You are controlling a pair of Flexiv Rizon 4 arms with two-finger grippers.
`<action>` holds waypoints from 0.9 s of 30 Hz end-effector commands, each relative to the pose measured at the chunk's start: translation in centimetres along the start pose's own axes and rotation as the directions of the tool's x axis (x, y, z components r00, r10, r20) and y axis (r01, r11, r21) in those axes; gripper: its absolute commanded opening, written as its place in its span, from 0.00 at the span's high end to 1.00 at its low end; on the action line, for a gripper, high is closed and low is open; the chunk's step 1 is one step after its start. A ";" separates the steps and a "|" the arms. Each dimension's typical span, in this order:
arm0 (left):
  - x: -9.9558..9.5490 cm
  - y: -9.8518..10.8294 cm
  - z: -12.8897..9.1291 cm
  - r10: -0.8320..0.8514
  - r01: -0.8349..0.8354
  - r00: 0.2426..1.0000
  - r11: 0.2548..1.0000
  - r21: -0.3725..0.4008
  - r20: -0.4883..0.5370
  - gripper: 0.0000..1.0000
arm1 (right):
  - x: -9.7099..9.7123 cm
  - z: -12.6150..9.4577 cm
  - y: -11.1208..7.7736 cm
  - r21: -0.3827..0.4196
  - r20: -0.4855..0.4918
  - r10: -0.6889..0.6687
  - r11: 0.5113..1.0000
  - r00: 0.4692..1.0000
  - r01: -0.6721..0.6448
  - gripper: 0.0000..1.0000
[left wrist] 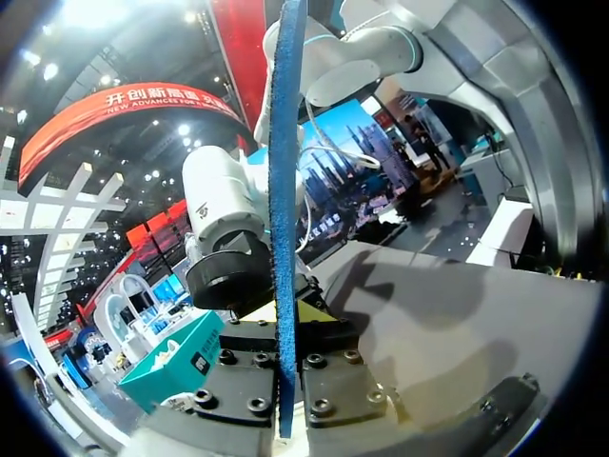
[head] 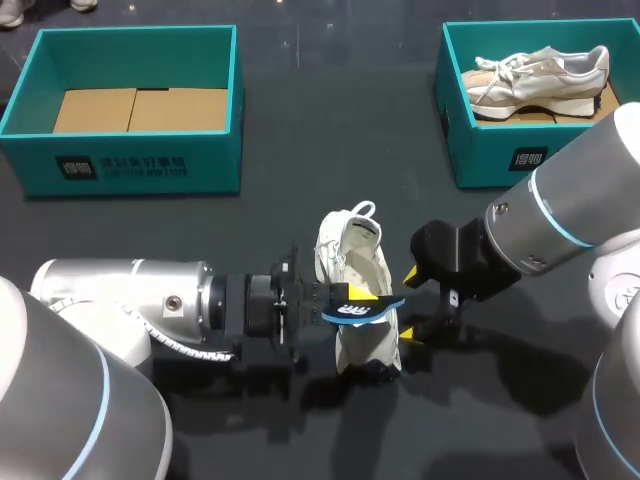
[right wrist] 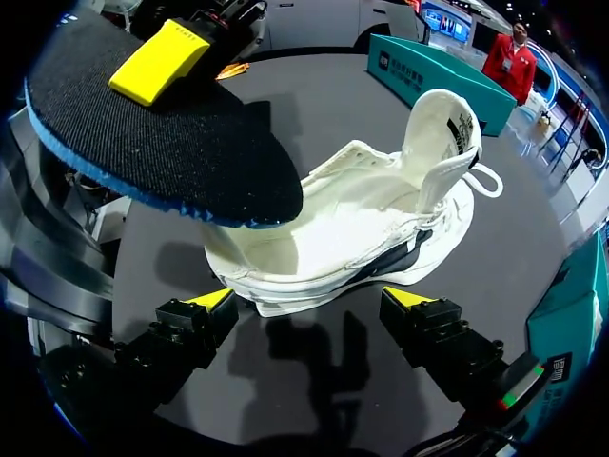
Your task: Take the shoe out of the shoebox, open the shoe tongue, remove and reinsert the insole, then place the shoe into the shoebox
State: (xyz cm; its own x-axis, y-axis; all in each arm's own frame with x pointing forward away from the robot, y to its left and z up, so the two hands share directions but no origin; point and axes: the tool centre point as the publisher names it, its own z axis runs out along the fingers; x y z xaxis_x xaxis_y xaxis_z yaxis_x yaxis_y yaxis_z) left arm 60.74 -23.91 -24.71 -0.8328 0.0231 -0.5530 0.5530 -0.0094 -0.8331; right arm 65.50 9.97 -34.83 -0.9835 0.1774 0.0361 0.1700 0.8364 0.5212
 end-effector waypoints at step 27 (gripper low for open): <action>-0.7 2.0 3.0 -0.112 0.113 0.992 0.993 -0.016 0.056 1.00 | 0.1 0.1 0.1 0.004 0.003 0.001 1.000 1.000 -0.001 0.00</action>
State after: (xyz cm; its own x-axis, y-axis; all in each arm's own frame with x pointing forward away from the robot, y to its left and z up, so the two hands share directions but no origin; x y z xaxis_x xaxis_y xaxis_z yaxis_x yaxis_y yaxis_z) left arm 62.38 -26.14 -25.82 -0.8890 -0.0279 -0.4572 0.4572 0.0040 -0.8893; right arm 65.50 9.97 -34.83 -0.9835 0.1774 0.0360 0.1699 0.8364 0.5212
